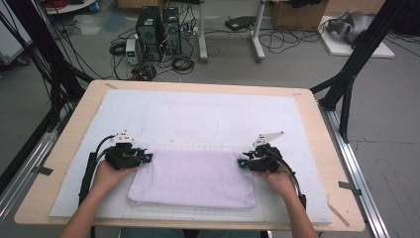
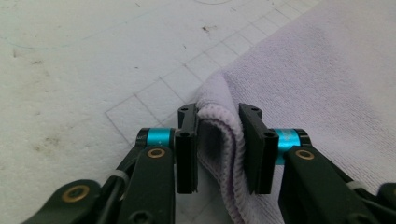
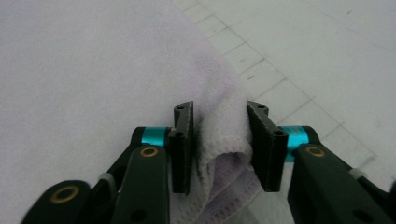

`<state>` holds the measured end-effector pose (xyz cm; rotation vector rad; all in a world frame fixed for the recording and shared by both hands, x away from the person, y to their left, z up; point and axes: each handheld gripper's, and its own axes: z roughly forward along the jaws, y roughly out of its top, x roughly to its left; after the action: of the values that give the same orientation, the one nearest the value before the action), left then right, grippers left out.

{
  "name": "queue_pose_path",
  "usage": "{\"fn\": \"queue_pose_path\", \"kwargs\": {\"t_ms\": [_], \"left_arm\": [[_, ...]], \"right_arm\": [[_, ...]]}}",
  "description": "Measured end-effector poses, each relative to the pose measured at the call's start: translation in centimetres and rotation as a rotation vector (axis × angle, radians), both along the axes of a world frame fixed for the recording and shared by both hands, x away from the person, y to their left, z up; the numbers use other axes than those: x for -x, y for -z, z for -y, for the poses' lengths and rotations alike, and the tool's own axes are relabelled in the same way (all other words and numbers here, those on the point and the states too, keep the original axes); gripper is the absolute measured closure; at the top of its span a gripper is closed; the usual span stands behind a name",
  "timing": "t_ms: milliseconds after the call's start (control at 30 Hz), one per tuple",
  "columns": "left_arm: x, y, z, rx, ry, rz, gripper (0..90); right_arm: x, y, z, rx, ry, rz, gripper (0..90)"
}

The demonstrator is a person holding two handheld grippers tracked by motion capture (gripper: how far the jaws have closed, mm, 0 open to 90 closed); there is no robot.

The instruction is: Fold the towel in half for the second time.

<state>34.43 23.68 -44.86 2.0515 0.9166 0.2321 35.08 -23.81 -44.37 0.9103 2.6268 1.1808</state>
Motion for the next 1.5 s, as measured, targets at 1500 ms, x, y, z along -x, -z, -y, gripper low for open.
{"fn": "queue_pose_path", "kwargs": {"t_ms": [1500], "left_arm": [[-7.1,-6.3,0.8,-0.125,-0.185,0.156,51.0]], "right_arm": [[-9.2,-7.1,-1.6,-0.002,0.132,0.13,52.0]]}}
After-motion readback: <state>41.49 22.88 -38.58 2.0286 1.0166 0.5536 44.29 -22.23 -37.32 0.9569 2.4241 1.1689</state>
